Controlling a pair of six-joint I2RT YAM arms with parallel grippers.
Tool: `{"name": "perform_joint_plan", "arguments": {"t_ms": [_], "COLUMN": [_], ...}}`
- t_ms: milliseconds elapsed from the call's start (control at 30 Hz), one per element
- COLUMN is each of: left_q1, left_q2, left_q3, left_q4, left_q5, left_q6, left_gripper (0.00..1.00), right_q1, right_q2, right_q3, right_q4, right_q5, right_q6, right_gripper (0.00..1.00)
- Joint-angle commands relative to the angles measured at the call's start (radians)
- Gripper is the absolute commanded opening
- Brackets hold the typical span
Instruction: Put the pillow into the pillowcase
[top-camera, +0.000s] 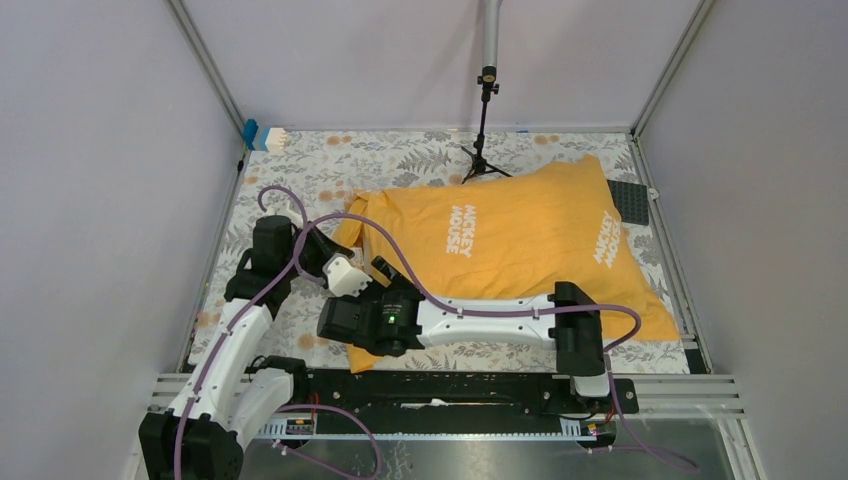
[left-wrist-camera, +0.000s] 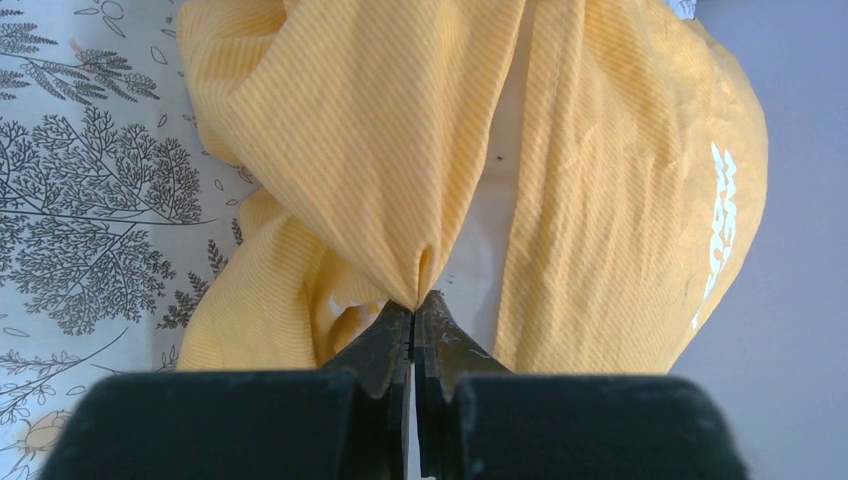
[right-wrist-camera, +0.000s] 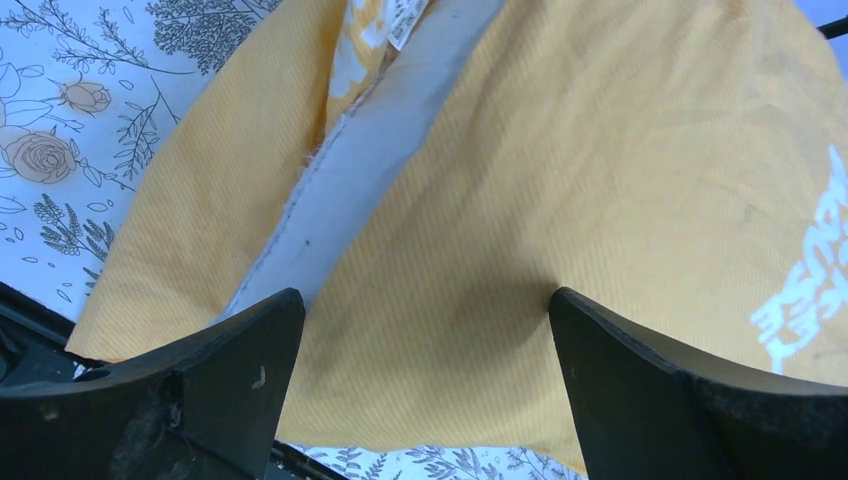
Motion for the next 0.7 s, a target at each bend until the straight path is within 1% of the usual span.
{"name": "perform_joint_plan", "arguments": {"t_ms": [0,100,167,200,233,267,300,333,367,400,433,533,600,667], "left_q1": [0.006,0.006,0.006,0.006,0.005,0.006,0.006,0.005,0.005,0.005,0.005,0.004,0.003,0.001], "left_q2": [0.003,-0.002,0.006,0.009,0.011,0.013,0.012,0.012,0.013,0.014,0.016,0.016,0.024,0.027], "left_q3": [0.044,0.049,0.047,0.042,0.037,0.029,0.020,0.007,-0.012,-0.026,-0.040,-0.087,-0.110,-0.123], "left_q4": [0.005,-0.009,-0.011,-0.010,-0.009,-0.007,-0.005,0.000,0.007,0.015,0.025,0.063,0.085,0.084], "left_q5": [-0.006,-0.028,-0.031,-0.033,-0.037,-0.040,-0.048,-0.055,-0.057,-0.055,-0.053,-0.055,-0.053,-0.060], "left_q6": [0.023,0.025,0.023,0.022,0.022,0.022,0.022,0.020,0.018,0.015,0.010,-0.010,-0.020,-0.023], "left_gripper": [0.00,0.00,0.00,0.00,0.00,0.00,0.02,0.05,0.07,0.09,0.11,0.19,0.26,0.32], "right_q1": [-0.014,-0.055,-0.085,-0.100,-0.124,-0.136,-0.163,-0.187,-0.211,-0.238,-0.258,-0.305,-0.327,-0.341], "right_q2": [0.076,0.116,0.127,0.121,0.107,0.081,0.040,-0.008,-0.055,-0.104,-0.147,-0.255,-0.292,-0.306], "right_q3": [0.037,0.023,-0.034,-0.070,-0.112,-0.162,-0.232,-0.308,-0.377,-0.447,-0.508,-0.650,-0.699,-0.710], "right_q4": [0.015,-0.008,0.003,0.021,0.045,0.081,0.148,0.231,0.334,0.416,0.499,0.698,0.795,0.822], "right_q5": [-0.036,-0.076,-0.103,-0.128,-0.161,-0.203,-0.265,-0.332,-0.440,-0.486,-0.575,-0.731,-0.792,-0.825], "right_q6": [0.029,0.059,0.089,0.099,0.114,0.125,0.127,0.132,0.142,0.154,0.163,0.197,0.221,0.231], "right_gripper": [0.99,1.00,0.99,0.91,0.75,0.54,0.38,0.26,0.14,0.01,0.00,0.00,0.00,0.00]}}
